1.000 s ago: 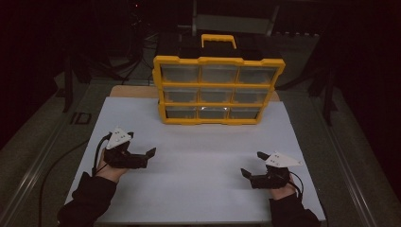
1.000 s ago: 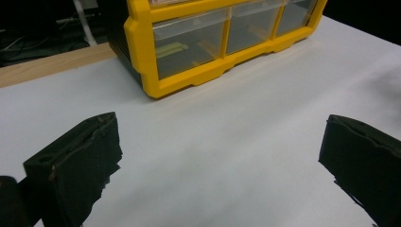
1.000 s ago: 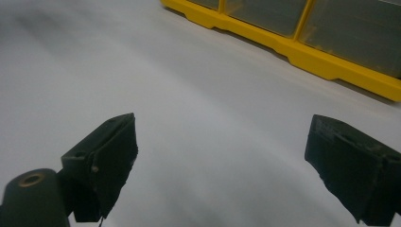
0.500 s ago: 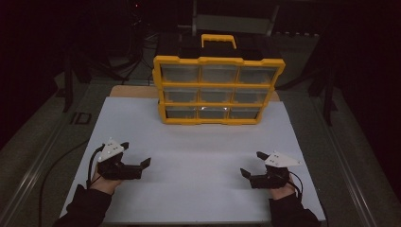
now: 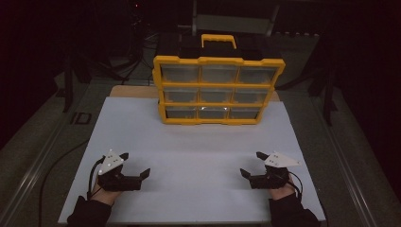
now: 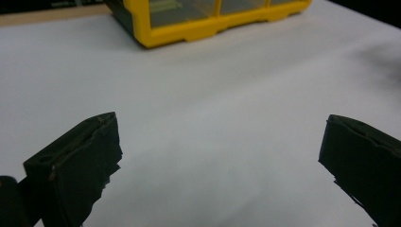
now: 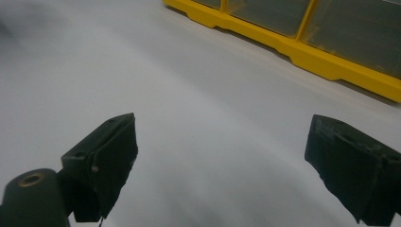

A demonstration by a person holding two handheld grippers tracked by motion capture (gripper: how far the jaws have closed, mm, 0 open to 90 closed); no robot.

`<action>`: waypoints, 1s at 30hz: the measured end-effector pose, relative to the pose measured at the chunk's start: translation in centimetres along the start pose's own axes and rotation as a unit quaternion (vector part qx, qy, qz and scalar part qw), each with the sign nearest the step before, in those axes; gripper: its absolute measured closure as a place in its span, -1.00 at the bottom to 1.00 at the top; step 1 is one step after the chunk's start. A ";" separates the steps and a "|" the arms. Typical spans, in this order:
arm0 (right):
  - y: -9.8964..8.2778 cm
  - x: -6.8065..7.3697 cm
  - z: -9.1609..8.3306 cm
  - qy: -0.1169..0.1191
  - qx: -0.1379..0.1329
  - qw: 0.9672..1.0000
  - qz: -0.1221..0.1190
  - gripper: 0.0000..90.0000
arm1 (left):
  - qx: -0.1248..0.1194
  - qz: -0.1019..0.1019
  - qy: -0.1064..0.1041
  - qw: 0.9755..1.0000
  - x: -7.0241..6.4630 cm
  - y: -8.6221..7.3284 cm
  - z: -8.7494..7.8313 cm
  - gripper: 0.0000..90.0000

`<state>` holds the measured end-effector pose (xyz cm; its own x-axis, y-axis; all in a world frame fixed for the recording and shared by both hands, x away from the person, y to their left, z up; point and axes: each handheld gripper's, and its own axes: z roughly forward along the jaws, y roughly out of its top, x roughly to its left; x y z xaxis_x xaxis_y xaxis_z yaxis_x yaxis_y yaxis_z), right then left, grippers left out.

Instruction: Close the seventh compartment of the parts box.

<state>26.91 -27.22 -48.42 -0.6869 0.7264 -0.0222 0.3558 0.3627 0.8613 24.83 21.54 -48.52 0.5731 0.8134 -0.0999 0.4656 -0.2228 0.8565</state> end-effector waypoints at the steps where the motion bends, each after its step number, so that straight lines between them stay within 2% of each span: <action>1: 0.0 0.0 0.0 0.000 -0.001 1.000 0.000 -0.78 | -0.001 0.001 -0.001 1.000 -0.1 -0.3 0.1 -1.00; 5: 0.0 0.0 0.0 0.000 0.001 1.000 0.001 -0.78 | 0.006 -0.001 -0.001 1.000 -0.1 -0.9 0.3 -1.00; 10: -0.1 0.0 0.0 0.001 0.002 1.000 0.001 -0.78 | -0.009 0.015 0.006 1.000 -0.2 -1.9 0.3 -1.00; 13: -0.1 0.0 0.0 0.001 0.003 1.000 0.001 -0.77 | -0.013 0.013 0.008 1.000 -0.1 -2.1 0.3 -1.00; 14: -0.1 0.1 0.1 0.001 0.002 1.000 0.001 -0.77 | -0.023 0.015 0.014 1.000 -0.1 -2.3 0.3 -1.00; 18: -0.1 0.1 0.1 0.001 0.003 1.000 0.001 -0.78 | -0.026 0.019 0.036 0.999 0.3 -2.6 0.4 -1.00; 19: -0.1 0.1 0.1 0.001 0.003 1.000 0.001 -0.78 | -0.026 0.019 0.036 0.999 0.3 -2.6 0.4 -1.00; 24: -0.1 0.1 0.1 0.001 0.003 1.000 -0.002 -0.78 | -0.028 0.028 0.074 0.996 0.4 -3.0 0.9 -1.00; 28: -0.2 0.1 0.2 0.000 0.006 1.000 -0.004 -0.78 | -0.035 0.028 0.084 0.995 0.5 -3.0 1.1 -1.00; 29: -0.2 0.1 0.1 0.001 0.006 1.000 -0.002 -0.77 | -0.041 0.030 0.097 0.994 0.4 -3.0 1.0 -1.00; 30: -0.2 0.1 0.1 0.001 0.006 1.000 -0.002 -0.77 | -0.041 0.030 0.097 0.994 0.4 -3.0 1.0 -1.00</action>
<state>26.86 -27.15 -48.69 -0.6893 0.7241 -0.0248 0.3607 0.3727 0.8550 24.36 22.01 -51.60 0.4539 0.8900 0.0446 0.3737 -0.2356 0.8971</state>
